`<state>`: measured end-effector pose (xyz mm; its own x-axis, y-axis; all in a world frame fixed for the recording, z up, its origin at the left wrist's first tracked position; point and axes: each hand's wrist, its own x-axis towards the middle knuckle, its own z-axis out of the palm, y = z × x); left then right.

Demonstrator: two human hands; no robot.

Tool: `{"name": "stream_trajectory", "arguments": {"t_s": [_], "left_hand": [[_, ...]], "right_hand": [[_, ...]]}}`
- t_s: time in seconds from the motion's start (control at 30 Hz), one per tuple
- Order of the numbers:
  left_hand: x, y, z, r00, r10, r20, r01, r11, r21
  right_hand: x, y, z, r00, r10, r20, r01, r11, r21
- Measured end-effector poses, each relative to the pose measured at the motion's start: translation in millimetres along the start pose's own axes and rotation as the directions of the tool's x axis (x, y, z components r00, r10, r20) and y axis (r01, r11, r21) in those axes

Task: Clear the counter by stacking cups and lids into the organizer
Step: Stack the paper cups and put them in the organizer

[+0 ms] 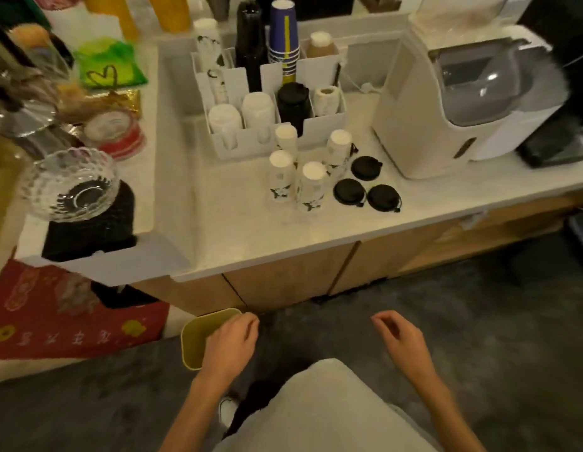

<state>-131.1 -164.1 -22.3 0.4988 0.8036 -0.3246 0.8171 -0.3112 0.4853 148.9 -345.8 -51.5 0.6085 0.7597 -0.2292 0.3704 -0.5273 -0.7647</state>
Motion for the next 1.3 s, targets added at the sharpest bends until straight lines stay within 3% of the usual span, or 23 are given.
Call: {"name": "stream_trajectory", "arguments": {"t_s": [0.2,0.57,0.77,0.9,1.0,1.13,1.2,1.3], "left_hand": [[23,51,9,0.998,0.054,-0.024,-0.054,0.998,-0.011],[109,77,-44,0.991,0.034,-0.132,-0.052,0.989,-0.136],[185,72,-68,0.984,-0.017,-0.176,-0.020,0.978,-0.207],[233,67,-81,0.972,0.002,-0.235,-0.050,0.979,-0.198],[262,61,-77,0.970,-0.040,-0.238,-0.021,0.969,-0.248],[297,58,-67,0.986,-0.067,-0.152,0.018,0.953,-0.303],[311,61,-62,0.992,-0.112,-0.061,0.087,0.942,-0.324],[327,63,-52,0.992,-0.115,-0.053,0.095,0.951,-0.294]], "right_hand": [[24,13,-32,0.996,0.056,0.066,-0.058,0.998,0.032],[137,-82,-15,0.974,-0.099,0.203,0.064,0.983,0.172],[205,-117,-23,0.985,-0.087,0.151,0.052,0.973,0.224],[248,-137,-34,0.993,-0.097,0.065,0.083,0.978,0.192],[268,-147,-31,0.993,-0.092,0.079,0.080,0.985,0.152],[289,-156,-17,0.974,-0.094,0.207,0.075,0.993,0.095],[300,-155,-11,0.936,-0.100,0.338,0.085,0.995,0.060],[313,-154,2,0.882,-0.118,0.455,0.112,0.993,0.041]]}}
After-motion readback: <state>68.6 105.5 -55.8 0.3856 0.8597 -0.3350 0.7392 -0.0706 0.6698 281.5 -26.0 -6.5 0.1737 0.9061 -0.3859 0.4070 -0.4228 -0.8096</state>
